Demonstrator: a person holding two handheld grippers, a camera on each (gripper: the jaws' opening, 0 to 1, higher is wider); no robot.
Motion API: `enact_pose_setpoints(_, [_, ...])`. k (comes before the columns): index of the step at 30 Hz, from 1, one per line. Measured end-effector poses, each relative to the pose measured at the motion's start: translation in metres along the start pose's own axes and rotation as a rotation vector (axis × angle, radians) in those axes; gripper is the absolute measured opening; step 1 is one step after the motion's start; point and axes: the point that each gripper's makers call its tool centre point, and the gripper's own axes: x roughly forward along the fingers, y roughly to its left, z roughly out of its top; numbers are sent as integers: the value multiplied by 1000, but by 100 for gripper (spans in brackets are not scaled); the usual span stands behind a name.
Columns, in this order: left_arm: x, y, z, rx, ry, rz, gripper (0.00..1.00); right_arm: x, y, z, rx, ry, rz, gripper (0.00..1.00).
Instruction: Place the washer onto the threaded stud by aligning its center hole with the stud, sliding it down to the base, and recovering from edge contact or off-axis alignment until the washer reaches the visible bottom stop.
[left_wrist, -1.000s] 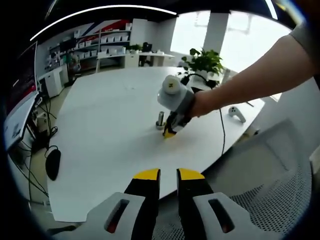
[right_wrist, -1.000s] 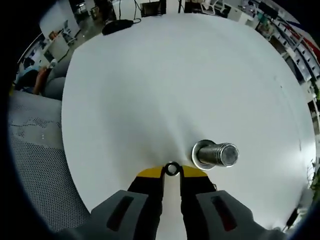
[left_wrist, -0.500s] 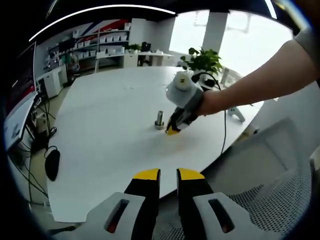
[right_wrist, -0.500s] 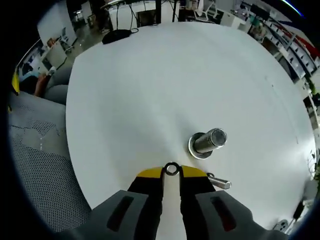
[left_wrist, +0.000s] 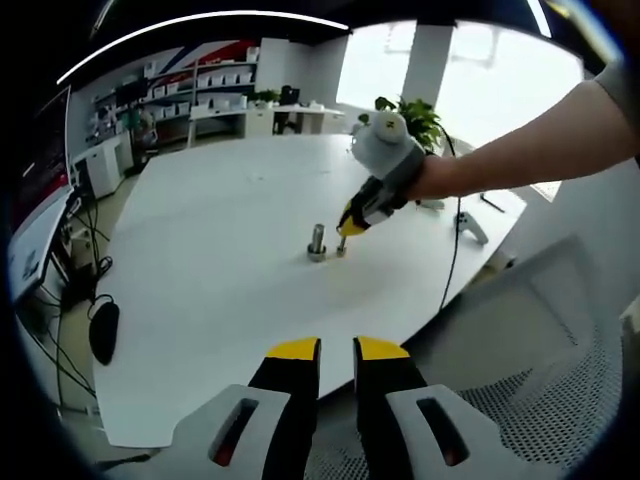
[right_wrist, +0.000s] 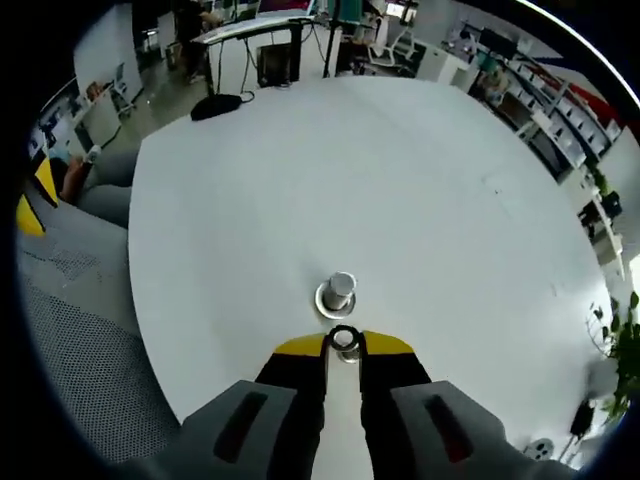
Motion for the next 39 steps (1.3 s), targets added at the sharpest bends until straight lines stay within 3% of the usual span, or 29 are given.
enact_pose_setpoints(4, [0, 0, 0, 2, -1, -1, 11, -7, -11, 4, -15, -7, -41, 13])
enact_pose_setpoints(11, [0, 0, 0, 3, -1, -3, 10, 2, -4, -11, -20, 45, -14, 13])
enact_pose_setpoints(25, [0, 0, 1, 1, -6, 0, 10, 11, -4, -20, -14, 90, 6, 13])
enact_pose_setpoints(39, [0, 1, -1, -5, 8, 4, 10, 40, 0, -32, -16, 142, 35, 13])
